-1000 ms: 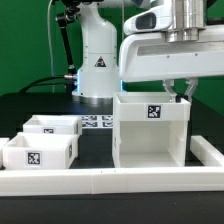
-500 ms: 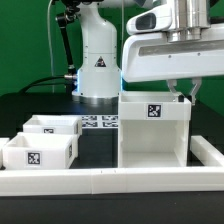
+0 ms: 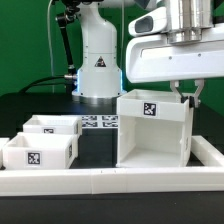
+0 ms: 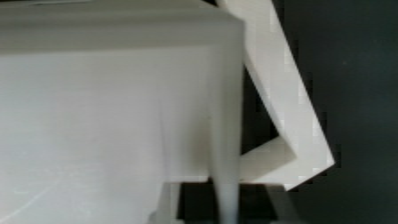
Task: Assemble drawer
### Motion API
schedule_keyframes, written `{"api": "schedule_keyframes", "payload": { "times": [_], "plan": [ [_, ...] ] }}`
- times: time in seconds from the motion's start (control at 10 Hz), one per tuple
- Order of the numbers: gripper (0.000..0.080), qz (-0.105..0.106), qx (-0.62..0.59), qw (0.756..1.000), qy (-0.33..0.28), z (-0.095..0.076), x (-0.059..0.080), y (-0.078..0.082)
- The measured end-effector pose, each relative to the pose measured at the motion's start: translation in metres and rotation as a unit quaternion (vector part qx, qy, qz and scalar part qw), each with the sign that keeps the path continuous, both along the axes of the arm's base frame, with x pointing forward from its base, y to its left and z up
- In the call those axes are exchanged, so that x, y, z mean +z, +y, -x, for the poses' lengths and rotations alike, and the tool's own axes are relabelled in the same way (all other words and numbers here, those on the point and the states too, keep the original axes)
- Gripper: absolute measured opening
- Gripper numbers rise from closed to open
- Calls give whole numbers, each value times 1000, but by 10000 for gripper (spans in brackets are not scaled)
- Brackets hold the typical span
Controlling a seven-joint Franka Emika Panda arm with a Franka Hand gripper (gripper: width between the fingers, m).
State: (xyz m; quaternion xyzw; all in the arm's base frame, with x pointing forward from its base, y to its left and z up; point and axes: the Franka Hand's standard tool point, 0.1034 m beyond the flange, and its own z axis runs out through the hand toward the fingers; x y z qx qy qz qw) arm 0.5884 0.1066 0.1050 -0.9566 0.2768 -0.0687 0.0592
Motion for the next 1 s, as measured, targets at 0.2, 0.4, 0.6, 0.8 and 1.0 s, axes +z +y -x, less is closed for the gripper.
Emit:
{"api": "schedule_keyframes", "payload": {
  "times": [0.2, 0.4, 0.6, 0.8, 1.0],
  "plan": [
    [41, -15, -51, 999, 0, -2, 2, 1],
    [41, -26, -88, 996, 2, -3, 3, 2],
    [42, -36, -144, 989, 7, -3, 3, -3],
    [42, -62, -219, 974, 14, -7, 4, -10],
    [44, -92, -317, 944, 22, -19, 4, -12]
  ]
}}
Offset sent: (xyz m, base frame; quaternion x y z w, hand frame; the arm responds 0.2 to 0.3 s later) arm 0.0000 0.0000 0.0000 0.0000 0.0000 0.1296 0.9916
